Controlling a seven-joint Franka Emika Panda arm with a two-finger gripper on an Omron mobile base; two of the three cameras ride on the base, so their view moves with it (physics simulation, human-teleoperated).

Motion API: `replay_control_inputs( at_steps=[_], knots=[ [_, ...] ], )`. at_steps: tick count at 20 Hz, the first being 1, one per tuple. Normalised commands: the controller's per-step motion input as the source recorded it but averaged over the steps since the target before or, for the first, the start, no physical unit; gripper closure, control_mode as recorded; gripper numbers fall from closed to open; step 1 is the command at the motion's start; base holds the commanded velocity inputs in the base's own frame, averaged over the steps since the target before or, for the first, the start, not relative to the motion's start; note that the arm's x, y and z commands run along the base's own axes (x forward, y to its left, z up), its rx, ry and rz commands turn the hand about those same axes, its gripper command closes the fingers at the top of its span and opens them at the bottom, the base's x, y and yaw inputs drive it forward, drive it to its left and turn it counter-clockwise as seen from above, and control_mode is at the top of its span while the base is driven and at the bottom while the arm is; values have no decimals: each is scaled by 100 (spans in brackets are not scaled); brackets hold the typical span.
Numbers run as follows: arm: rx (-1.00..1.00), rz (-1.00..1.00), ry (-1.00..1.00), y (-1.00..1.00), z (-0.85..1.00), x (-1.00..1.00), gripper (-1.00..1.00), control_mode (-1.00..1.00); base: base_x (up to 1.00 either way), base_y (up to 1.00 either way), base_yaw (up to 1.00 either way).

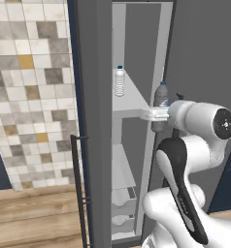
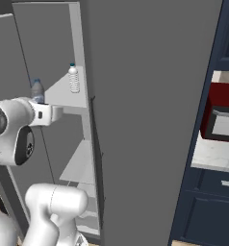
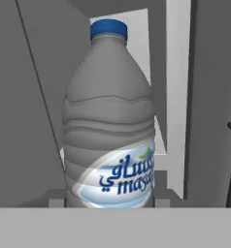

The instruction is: Take the bottled waters from the counter and place them in the freezer to freeze. Close the freezer door after placing the bottles.

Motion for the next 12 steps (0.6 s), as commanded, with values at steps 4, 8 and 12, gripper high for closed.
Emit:
replay_control_inputs(
  at_steps=[4,8,12],
  knots=[
    [-1,16,-9,0,-15,3,100,-100,0,0,0],
    [-5,8,-14,14,-5,1,100,-100,0,0,0],
    [-9,0,-12,37,0,1,100,-100,0,0,0]
  ],
)
